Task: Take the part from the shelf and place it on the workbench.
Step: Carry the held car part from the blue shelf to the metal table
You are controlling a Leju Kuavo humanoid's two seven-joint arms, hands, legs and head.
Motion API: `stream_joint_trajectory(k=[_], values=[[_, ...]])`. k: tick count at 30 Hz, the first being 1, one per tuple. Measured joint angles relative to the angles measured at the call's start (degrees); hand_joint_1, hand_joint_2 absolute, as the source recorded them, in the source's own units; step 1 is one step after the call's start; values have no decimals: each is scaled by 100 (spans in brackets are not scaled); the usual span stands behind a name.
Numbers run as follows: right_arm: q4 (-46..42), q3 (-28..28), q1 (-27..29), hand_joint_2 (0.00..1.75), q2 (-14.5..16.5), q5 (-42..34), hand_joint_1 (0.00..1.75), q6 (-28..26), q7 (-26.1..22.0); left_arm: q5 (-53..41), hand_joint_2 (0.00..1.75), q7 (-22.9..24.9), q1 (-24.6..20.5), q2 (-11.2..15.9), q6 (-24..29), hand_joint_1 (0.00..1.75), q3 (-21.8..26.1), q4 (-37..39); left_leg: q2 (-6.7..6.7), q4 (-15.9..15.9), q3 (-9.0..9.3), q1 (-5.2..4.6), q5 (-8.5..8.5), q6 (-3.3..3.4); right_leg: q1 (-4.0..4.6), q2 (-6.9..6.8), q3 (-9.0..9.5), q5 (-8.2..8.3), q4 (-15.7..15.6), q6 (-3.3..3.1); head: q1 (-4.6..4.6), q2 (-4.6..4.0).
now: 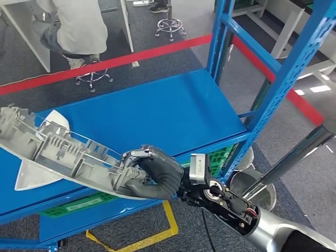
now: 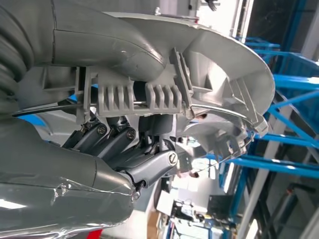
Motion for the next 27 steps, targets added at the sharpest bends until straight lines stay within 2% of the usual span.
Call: stream_joint_trajectory(k=[1,3,4,5,6,7,8,9,10,11,13,14,15,16,18,19,20,21,23,24,25,26,27], values=[[1,-5,0,175,2,1,175,6,2,2,175,0,-6,-2,1,0,0,1,8,377,-224,5,-140,-20,2,-13,20,-12,-12,-24,-26,0],[5,-10,1,175,5,7,175,44,2,17,175,0,-6,-3,1,0,0,1,11,1220,-802,6,-370,-39,18,-46,33,-33,-17,-60,-54,0],[8,-10,3,175,9,17,175,70,3,27,175,0,5,-3,2,0,0,1,11,1451,-1014,5,-351,-34,29,-59,45,-45,-17,-74,-57,0],[11,-10,4,175,14,29,175,94,9,37,175,0,18,-3,3,0,0,1,12,1465,-1121,3,-215,-19,42,-71,64,-58,-17,-85,-60,0],[16,-11,4,175,23,43,175,119,16,41,175,0,27,-2,4,0,0,2,20,1248,-1108,-3,26,10,55,-82,89,-72,-17,-91,-61,0],[21,-13,4,175,34,54,175,137,25,43,175,0,31,2,7,0,0,2,59,860,-995,-19,320,55,65,-98,115,-86,-19,-92,-62,0],[27,-15,3,175,46,61,175,153,32,43,175,0,25,8,9,0,-1,3,132,466,-861,-48,539,104,82,-117,136,-100,-19,-87,-63,0],[32,-21,3,175,57,68,175,172,36,43,175,0,12,14,11,0,-1,3,193,137,-748,-79,678,144,95,-138,142,-112,-18,-75,-66,0],[35,-27,4,175,64,72,175,188,38,44,175,0,-2,20,13,0,-2,3,239,-63,-685,-108,735,175,103,-165,139,-119,-19,-58,-65,0],[38,-32,5,175,69,75,175,206,37,46,175,0,-11,25,13,0,-2,3,243,-134,-672,-128,722,189,110,-196,136,-121,-25,-37,-66,0],[43,-40,7,175,78,83,175,247,33,62,175,1,-1,30,14,0,-1,3,170,-192,-663,-111,750,221,106,-249,130,-135,-32,16,-62,0],[46,-45,8,175,81,86,175,268,32,73,175,1,12,33,17,0,0,3,139,-222,-643,-89,769,242,104,-235,112,-193,25,48,-59,0],[52,-52,7,175,84,90,175,290,30,85,175,1,23,34,25,0,0,3,109,-253,-622,-67,787,264,102,-203,48,-312,192,79,-46,0],[61,-60,9,175,85,92,175,306,30,93,175,1,29,34,33,0,0,3,78,-274,-604,-48,798,278,94,-157,-77,-488,489,106,-27,0],[88,-69,21,175,85,92,175,323,31,107,175,0,33,33,45,0,0,3,4,-275,-599,-49,800,291,77,-104,-409,-854,1281,145,6,0],[103,-69,32,175,85,93,175,326,32,112,175,0,37,31,48,0,0,4,-37,-272,-597,-50,798,292,66,-97,-535,-933,1561,160,14,0],[118,-69,40,175,85,94,175,328,36,118,175,0,44,27,51,0,0,4,-83,-268,-591,-48,793,288,56,-93,-564,-893,1625,171,18,0],[130,-70,45,175,85,96,175,330,40,126,175,0,52,23,55,0,0,5,-135,-261,-581,-43,785,280,44,-84,-479,-739,1446,178,24,0],[147,-72,43,175,85,98,175,338,52,137,175,0,65,16,64,0,0,5,-243,-239,-562,-31,756,239,11,28,-98,-331,656,181,34,0],[153,-73,39,175,89,98,175,344,57,144,175,1,63,15,69,0,0,6,-291,-212,-571,-31,744,215,-2,116,84,-214,302,177,33,0],[160,-73,35,175,93,99,175,353,63,150,175,1,60,16,75,0,1,7,-331,-191,-597,-30,742,185,-7,188,192,-177,90,162,34,0],[168,-73,32,175,100,99,175,362,69,156,175,2,61,18,81,0,1,8,-366,-177,-631,-27,749,157,-4,232,232,-208,21,143,32,0],[174,-72,28,175,110,99,175,369,74,161,175,2,67,20,85,0,1,9,-402,-166,-659,-22,761,126,6,216,245,-209,-7,121,32,0]])
